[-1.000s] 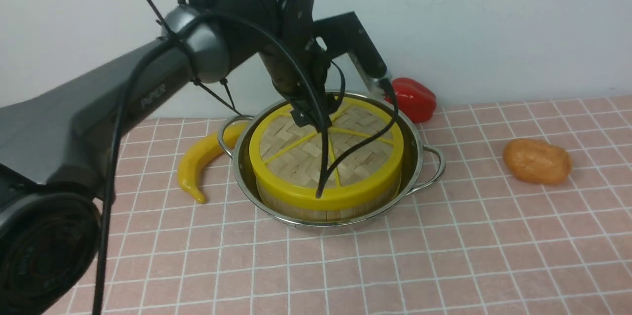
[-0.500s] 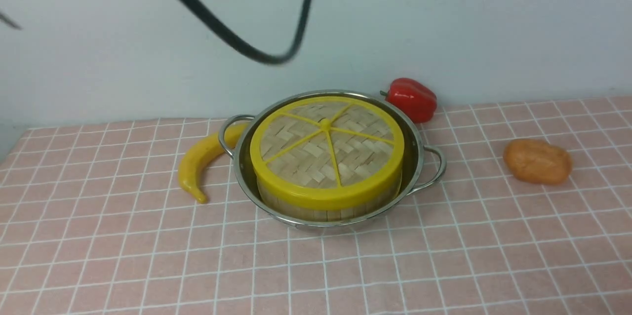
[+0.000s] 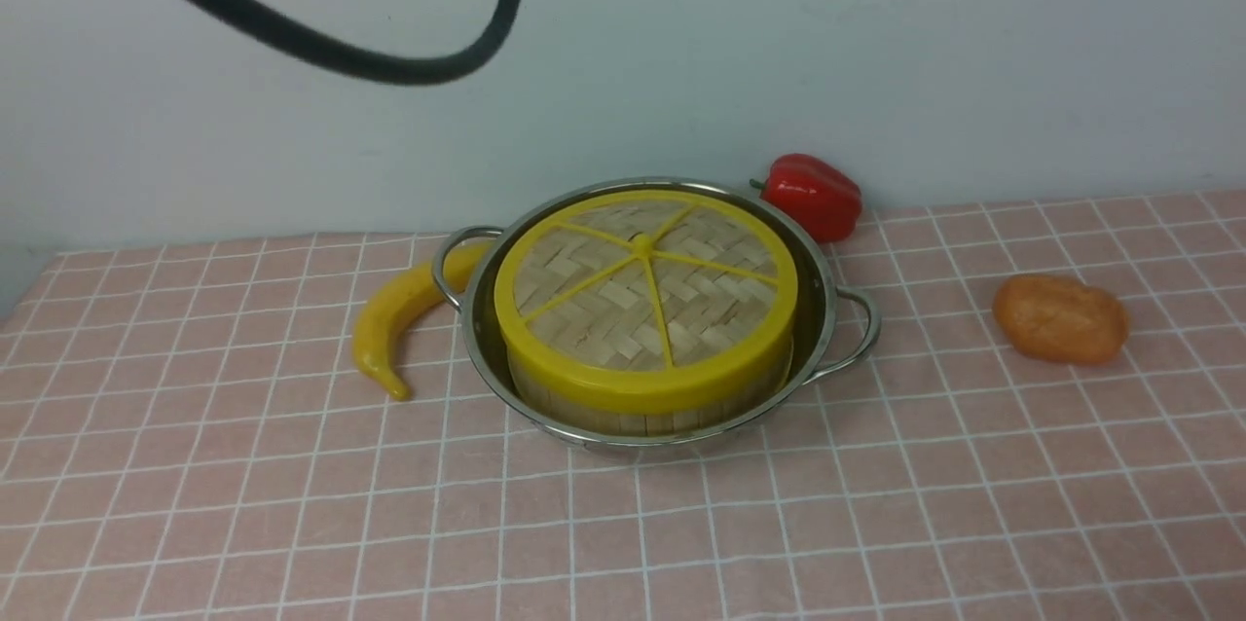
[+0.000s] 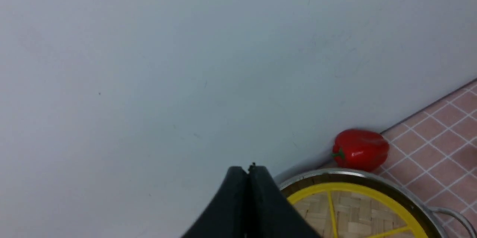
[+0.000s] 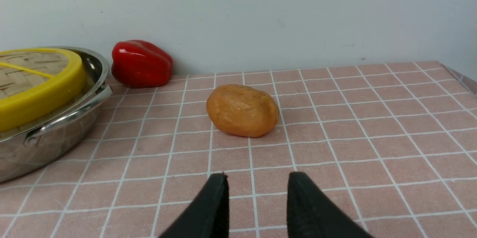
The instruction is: Place the steamer in the pot on the pink tablecloth, and put the lid on the steamer.
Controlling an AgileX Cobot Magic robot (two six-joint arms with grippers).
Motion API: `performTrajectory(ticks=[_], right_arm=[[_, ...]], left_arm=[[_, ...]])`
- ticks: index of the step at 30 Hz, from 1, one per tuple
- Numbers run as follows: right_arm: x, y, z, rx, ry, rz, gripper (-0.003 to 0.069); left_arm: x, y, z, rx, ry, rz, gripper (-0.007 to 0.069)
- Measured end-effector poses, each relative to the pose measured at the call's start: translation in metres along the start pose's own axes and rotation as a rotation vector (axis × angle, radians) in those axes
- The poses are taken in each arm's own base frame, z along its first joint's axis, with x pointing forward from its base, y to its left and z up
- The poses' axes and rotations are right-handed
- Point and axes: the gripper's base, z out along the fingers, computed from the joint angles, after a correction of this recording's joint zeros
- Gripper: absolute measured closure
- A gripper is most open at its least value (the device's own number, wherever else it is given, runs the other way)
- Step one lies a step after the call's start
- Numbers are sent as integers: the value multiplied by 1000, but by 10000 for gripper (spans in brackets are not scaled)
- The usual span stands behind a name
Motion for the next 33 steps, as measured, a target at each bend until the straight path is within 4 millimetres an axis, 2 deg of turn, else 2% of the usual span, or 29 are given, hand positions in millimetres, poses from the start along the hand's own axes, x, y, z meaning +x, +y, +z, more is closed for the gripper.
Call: performTrajectory(ticks=[2,5,6,7,8,10,11,12,13,14,15,16,17,18,19,22,24,28,33], right_arm=[[0,0,0,0,0,0,417],[0,0,0,0,0,0,417],[0,0,0,0,0,0,417],[0,0,0,0,0,0,417],[0,0,0,0,0,0,417],[0,0,0,0,0,0,417],[0,0,0,0,0,0,417],[0,0,0,0,0,0,417],[0,0,0,0,0,0,417],[0,0,0,0,0,0,417],[0,0,0,0,0,0,417],[0,0,0,0,0,0,417],[0,0,0,0,0,0,417],[0,0,0,0,0,0,417],[0,0,0,0,0,0,417],[0,0,0,0,-1,0,417],[0,0,0,-1,-3,0,417],[0,0,0,-2,-4,0,417],[-1,0,0,-3,-7,0,417]], left_arm=[[16,0,4,3,43,1,629],[72,9,-4,-8,79,-40,616],[76,12,-10,-18,69,-51,615],[113,15,-14,-28,87,-97,613],[132,20,-25,-51,75,-136,612],[182,20,-38,-96,78,-204,605],[190,21,-42,-112,60,-217,605],[226,20,-58,-177,13,-267,602],[244,16,-60,-194,11,-280,602],[268,11,-70,-235,-19,-302,602],[273,9,-68,-233,-10,-302,602],[303,0,-75,-268,-28,-317,598],[322,-8,-80,-286,-41,-322,592],[325,-9,-81,-291,-43,-323,592],[344,-18,-87,-307,-71,-319,589],[377,-34,-90,-323,-103,-297,580],[389,-40,-94,-336,-148,-285,578],[393,-44,-102,-359,-209,-271,571],[402,-46,-103,-357,-119,-263,559]])
